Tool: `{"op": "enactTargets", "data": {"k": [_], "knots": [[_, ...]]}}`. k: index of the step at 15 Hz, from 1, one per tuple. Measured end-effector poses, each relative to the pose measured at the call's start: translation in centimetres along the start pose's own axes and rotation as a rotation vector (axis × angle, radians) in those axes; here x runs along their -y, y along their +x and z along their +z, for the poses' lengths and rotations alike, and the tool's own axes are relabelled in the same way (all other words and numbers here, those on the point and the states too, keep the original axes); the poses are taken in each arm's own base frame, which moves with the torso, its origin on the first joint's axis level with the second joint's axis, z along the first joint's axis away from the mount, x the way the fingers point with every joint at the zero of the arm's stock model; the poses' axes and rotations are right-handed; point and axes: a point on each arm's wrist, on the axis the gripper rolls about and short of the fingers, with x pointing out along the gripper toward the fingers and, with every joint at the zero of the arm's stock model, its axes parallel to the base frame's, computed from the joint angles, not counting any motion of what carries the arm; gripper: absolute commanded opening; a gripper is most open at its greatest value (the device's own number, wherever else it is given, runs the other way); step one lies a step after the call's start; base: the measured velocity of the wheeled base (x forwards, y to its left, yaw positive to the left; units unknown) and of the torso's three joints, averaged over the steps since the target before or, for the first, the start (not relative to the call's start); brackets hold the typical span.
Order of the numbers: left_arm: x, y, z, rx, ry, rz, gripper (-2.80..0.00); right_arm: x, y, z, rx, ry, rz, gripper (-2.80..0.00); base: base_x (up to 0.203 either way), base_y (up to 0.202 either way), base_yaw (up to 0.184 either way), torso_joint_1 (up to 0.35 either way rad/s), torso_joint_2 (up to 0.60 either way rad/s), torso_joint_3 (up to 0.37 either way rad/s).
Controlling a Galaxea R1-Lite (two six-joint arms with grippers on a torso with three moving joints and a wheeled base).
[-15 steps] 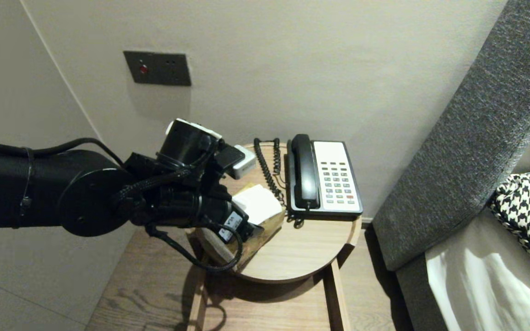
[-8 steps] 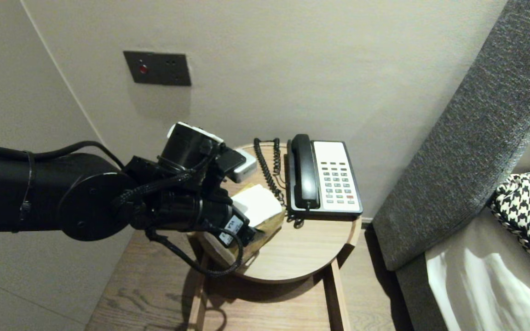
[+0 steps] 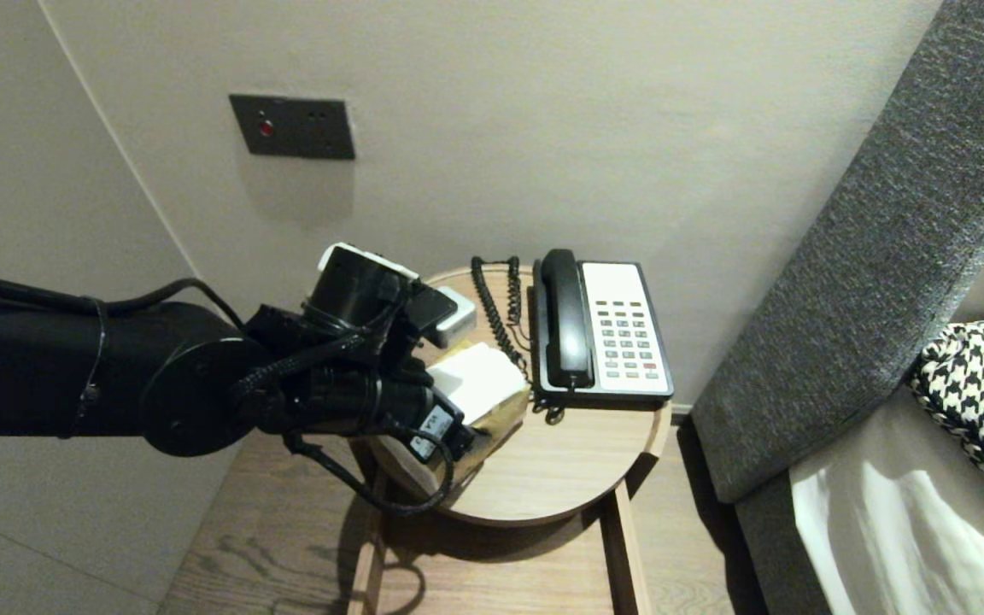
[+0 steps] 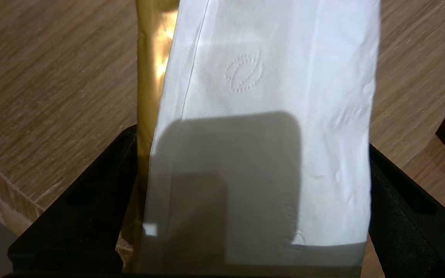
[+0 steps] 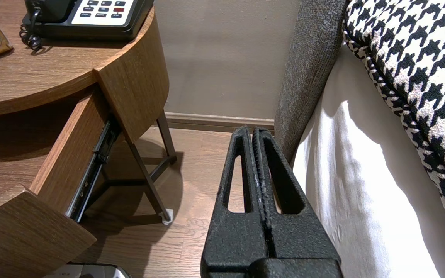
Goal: Put the tissue on the table in the drawer one by one
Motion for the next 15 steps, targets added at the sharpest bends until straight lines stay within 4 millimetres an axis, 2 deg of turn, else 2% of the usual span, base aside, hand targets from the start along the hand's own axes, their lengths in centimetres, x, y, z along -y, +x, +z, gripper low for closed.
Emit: {"op": "enactTargets", "data": {"k": [13,14,15], "knots": [[0.3,1.3,-1.7,-0.058,0.0,-0.016,0.0,0.0,0.0,0.0,0.0,0.0,0.0,-2.8,0.0,0.0,0.0,0.0,0.0,0.0],[0.3,1.3,-1.7,-0.058,0.0,-0.016,-2.09,0.0,0.0,0.0,0.0,0.0,0.0,-2.8,0.0,0.0,0.0,0.0,0.0,0.0],[0.3,1.4,-1.6,-0.057,0.0,-0.015,-2.8,0.0,0.0,0.0,0.0,0.0,0.0,-2.8,0.0,0.0,0.0,0.0,0.0,0.0]]}}
